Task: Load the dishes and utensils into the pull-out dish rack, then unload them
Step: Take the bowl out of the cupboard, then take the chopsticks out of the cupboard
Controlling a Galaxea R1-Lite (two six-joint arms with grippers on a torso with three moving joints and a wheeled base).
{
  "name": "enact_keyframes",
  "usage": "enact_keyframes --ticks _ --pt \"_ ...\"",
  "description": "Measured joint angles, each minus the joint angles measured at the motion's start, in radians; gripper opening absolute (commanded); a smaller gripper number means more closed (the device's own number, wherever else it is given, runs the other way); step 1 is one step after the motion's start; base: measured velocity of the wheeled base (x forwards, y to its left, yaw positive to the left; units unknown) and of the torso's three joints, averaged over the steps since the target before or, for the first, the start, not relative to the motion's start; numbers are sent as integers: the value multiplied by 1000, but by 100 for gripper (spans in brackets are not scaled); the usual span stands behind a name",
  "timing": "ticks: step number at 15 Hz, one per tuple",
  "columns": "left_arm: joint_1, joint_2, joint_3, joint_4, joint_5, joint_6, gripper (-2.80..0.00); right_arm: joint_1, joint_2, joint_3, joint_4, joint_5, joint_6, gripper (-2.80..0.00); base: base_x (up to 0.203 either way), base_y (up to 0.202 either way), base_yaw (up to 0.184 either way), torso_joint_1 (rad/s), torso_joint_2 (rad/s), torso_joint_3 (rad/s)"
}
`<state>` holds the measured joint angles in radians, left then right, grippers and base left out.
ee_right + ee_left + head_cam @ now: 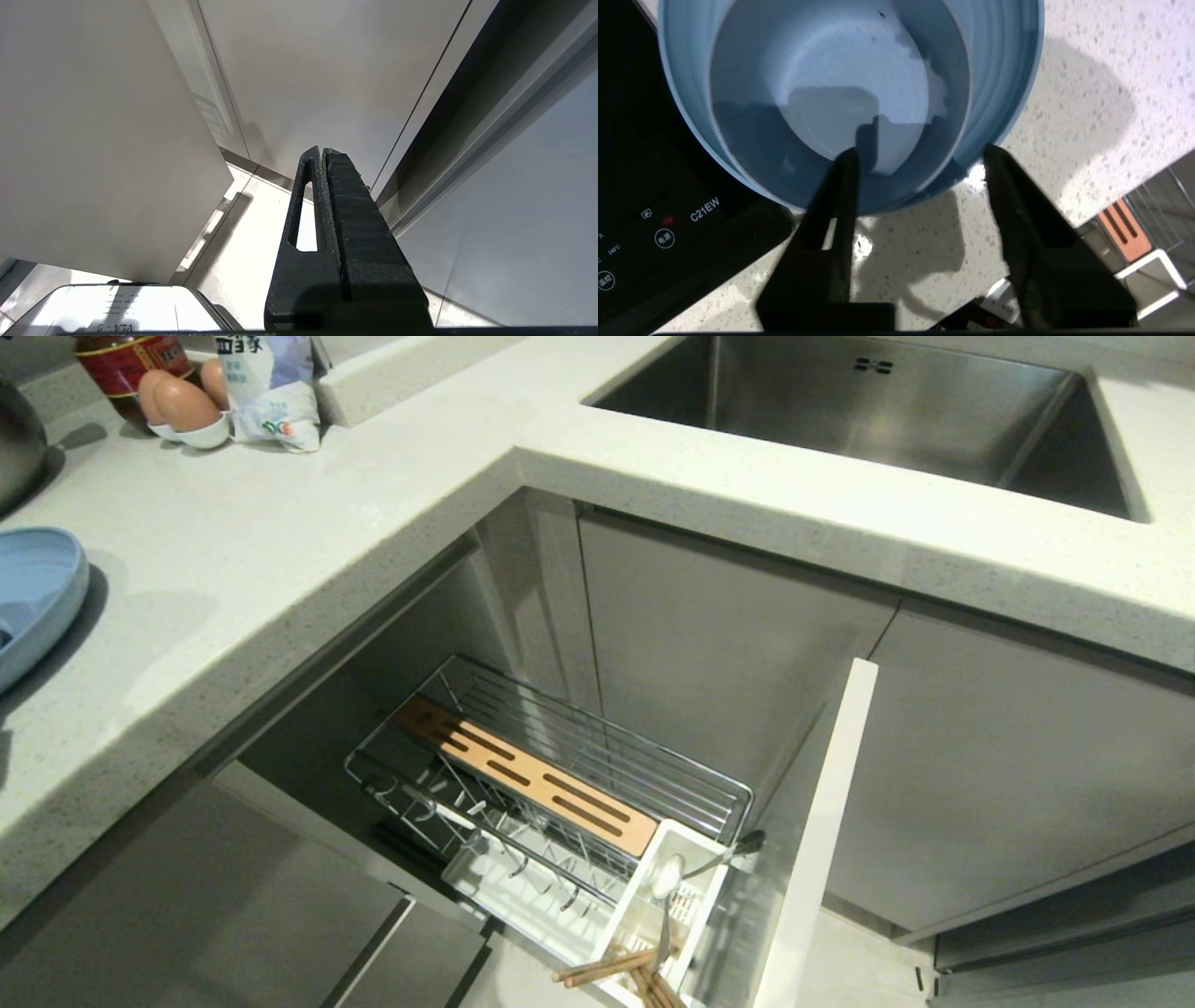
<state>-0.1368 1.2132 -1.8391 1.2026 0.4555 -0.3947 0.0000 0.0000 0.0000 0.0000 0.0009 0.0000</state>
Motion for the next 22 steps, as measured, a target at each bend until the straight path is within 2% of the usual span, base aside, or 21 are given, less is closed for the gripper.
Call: enact_keyframes --ticks 3,7,8,11,13,14,17,19,22 --pt "15 -8 -1 -48 1 7 0 0 0 0 0 0 0 -280 0 0 0 0 0 0" --pt "17 -56 -3 -215 1 10 0 0 0 0 0 0 0 -280 0 0 0 0 0 0" --pt "10 -74 8 -262 0 19 -280 0 0 0 0 0 0 -280 0 0 0 0 0 0" --pt "-7 -137 93 -449 0 124 -280 0 0 0 0 0 0 -280 0 0 0 0 0 0" --pt "-22 -164 141 -569 -4 244 -280 0 0 0 0 0 0 -280 0 0 0 0 0 0" --pt "-47 -175 158 -593 -17 306 -280 0 0 0 0 0 0 -280 0 0 0 0 0 0" --pt "-149 -197 187 -615 -128 505 -280 0 0 0 0 0 0 -280 0 0 0 0 0 0" --pt "-170 -199 202 -615 -142 530 -280 0 0 0 0 0 0 -280 0 0 0 0 0 0" --pt "-177 -184 242 -617 -94 563 -280 0 0 0 0 0 0 -280 0 0 0 0 0 0"
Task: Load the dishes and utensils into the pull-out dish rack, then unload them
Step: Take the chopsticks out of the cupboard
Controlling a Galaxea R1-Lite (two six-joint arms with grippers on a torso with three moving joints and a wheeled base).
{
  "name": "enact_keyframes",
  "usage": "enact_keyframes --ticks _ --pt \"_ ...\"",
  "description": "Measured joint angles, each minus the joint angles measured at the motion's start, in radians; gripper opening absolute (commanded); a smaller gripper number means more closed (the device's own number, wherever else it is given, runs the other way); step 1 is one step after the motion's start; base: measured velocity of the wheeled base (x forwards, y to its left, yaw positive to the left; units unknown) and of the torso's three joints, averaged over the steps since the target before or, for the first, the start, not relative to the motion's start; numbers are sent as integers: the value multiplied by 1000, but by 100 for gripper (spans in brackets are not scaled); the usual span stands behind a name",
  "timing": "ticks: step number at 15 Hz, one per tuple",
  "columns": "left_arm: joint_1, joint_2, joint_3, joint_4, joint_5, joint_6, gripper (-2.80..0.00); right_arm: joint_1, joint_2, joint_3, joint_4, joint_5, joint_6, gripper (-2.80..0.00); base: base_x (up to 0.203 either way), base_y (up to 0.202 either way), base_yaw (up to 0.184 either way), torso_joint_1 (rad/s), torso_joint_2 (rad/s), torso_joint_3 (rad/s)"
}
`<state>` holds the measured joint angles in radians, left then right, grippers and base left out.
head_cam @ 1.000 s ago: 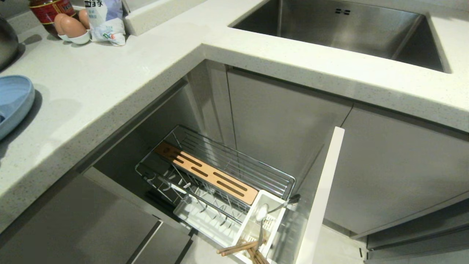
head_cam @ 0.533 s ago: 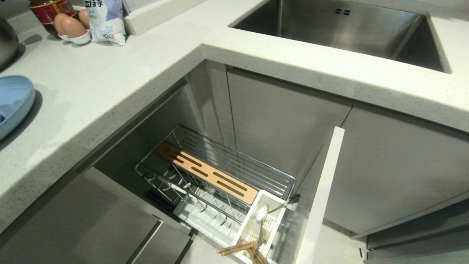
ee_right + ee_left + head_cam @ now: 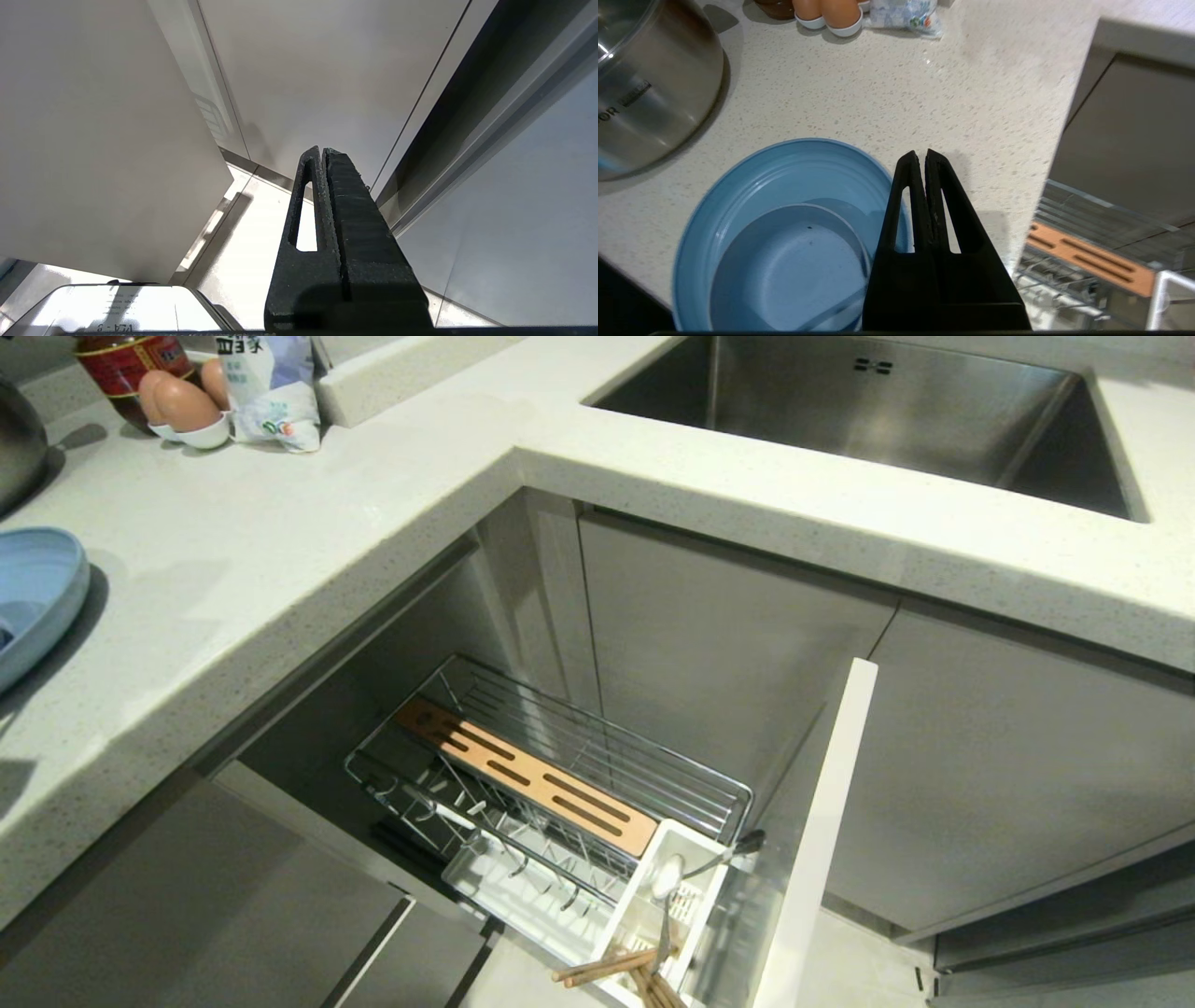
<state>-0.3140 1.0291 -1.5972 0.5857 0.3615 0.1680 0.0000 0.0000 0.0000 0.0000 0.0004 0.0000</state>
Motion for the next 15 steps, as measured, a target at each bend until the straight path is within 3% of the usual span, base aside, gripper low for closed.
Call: enact_keyframes --ticks 9,15 --pt "-1 35 26 6 17 48 -280 0 0 0 0 0 0 -280 0 0 0 0 0 0" --pt "0 39 44 4 16 49 -280 0 0 0 0 0 0 -280 0 0 0 0 0 0"
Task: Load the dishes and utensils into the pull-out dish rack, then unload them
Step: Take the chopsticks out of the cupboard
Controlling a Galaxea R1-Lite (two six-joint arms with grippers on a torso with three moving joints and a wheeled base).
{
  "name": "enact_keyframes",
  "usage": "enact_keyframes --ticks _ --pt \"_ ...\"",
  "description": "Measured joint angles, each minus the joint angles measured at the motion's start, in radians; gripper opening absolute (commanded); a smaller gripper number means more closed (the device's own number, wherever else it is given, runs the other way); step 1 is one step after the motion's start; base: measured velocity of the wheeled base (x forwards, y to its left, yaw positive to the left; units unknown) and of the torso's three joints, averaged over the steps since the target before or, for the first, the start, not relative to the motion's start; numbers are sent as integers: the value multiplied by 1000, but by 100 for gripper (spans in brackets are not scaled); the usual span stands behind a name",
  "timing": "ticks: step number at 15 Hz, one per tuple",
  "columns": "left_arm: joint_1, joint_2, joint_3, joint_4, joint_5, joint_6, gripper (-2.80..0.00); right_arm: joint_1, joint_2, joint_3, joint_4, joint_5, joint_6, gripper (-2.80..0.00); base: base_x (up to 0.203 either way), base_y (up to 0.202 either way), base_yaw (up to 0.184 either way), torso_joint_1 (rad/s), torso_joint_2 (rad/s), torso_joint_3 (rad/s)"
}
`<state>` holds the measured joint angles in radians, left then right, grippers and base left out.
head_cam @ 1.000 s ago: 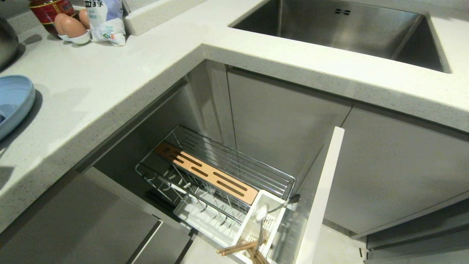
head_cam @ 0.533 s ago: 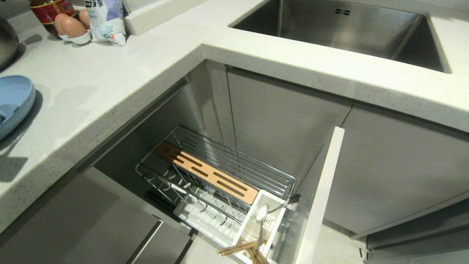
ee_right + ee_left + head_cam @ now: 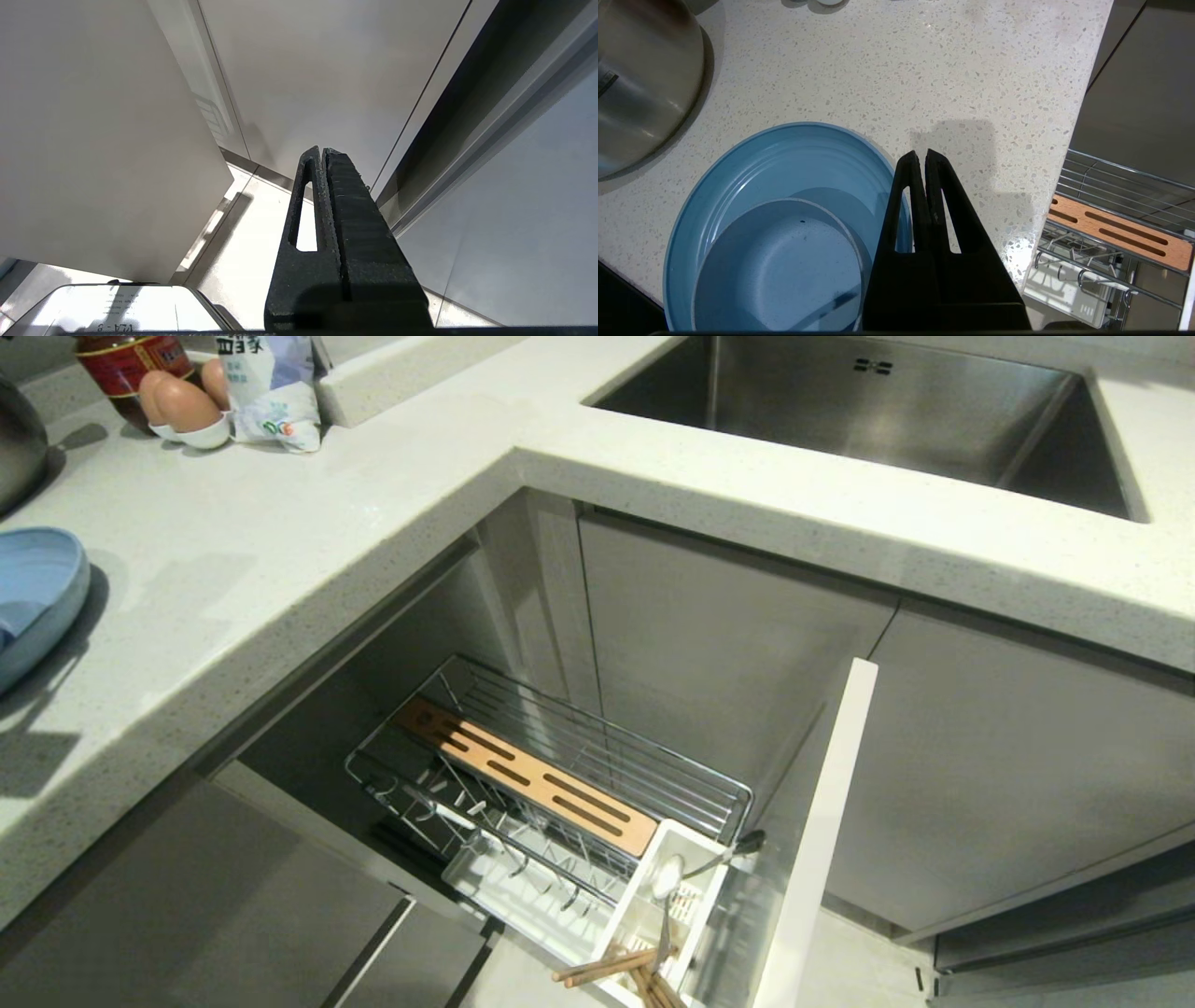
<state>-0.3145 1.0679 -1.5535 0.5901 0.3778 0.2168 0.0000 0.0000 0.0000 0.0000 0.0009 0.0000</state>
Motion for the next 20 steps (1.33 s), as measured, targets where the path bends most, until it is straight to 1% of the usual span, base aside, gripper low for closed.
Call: enact_keyframes --ticks 20 --pt "0 15 26 -3 2 0 -280 0 0 0 0 0 0 -280 0 0 0 0 0 0"
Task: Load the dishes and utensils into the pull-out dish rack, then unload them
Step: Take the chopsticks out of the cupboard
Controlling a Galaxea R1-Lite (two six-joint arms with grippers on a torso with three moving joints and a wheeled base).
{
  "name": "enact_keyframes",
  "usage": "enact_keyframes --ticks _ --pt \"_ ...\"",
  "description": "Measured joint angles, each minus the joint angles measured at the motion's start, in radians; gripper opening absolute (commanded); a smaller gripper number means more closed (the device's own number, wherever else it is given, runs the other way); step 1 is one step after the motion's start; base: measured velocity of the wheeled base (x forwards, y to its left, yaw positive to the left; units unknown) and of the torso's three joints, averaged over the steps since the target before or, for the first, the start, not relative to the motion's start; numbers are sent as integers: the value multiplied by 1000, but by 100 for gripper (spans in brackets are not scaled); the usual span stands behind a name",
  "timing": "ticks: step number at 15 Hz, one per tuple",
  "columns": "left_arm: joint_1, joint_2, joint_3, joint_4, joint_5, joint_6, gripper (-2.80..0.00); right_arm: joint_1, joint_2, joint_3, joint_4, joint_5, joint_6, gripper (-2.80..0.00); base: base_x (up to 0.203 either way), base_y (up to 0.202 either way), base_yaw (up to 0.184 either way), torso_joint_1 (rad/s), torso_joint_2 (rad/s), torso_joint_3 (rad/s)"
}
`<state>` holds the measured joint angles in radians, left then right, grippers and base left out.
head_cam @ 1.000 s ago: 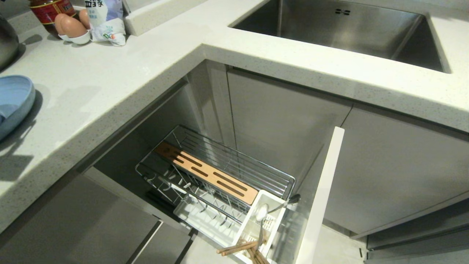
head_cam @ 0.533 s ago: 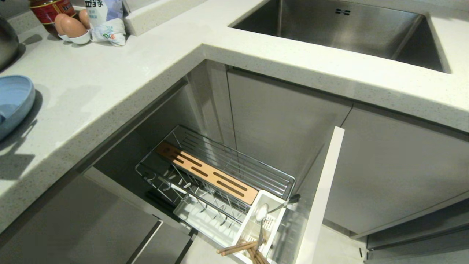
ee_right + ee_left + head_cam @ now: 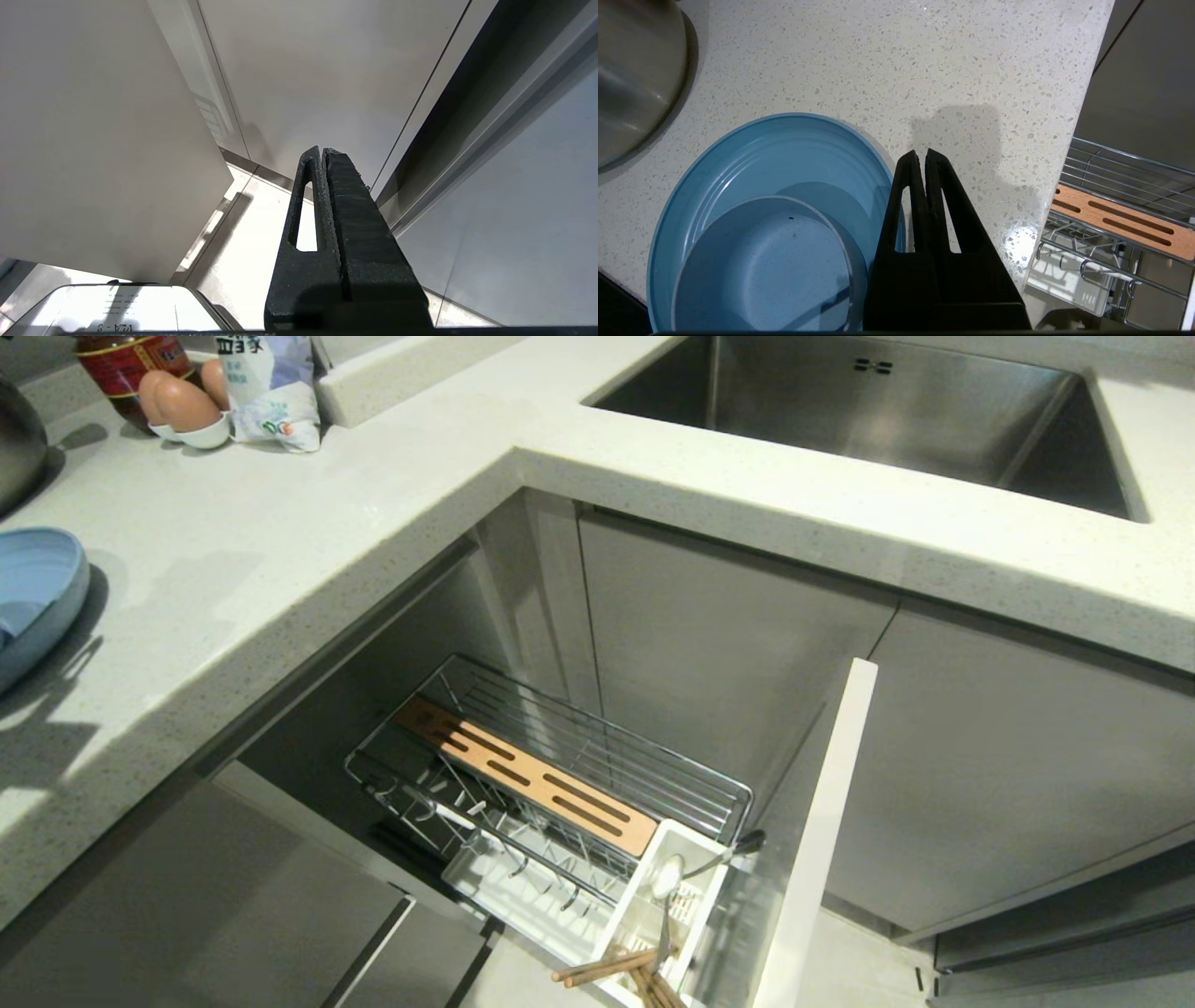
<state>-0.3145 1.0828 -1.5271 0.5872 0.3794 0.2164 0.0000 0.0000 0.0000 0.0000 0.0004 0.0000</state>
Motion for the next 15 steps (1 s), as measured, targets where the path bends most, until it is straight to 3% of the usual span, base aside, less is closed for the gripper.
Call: enact_keyframes --ticks 8,15 --pt "-3 -52 54 3 35 -1 -280 0 0 0 0 0 0 -280 0 0 0 0 0 0" --pt "-150 -33 88 0 10 -12 -280 0 0 0 0 1 0 -280 0 0 0 0 0 0"
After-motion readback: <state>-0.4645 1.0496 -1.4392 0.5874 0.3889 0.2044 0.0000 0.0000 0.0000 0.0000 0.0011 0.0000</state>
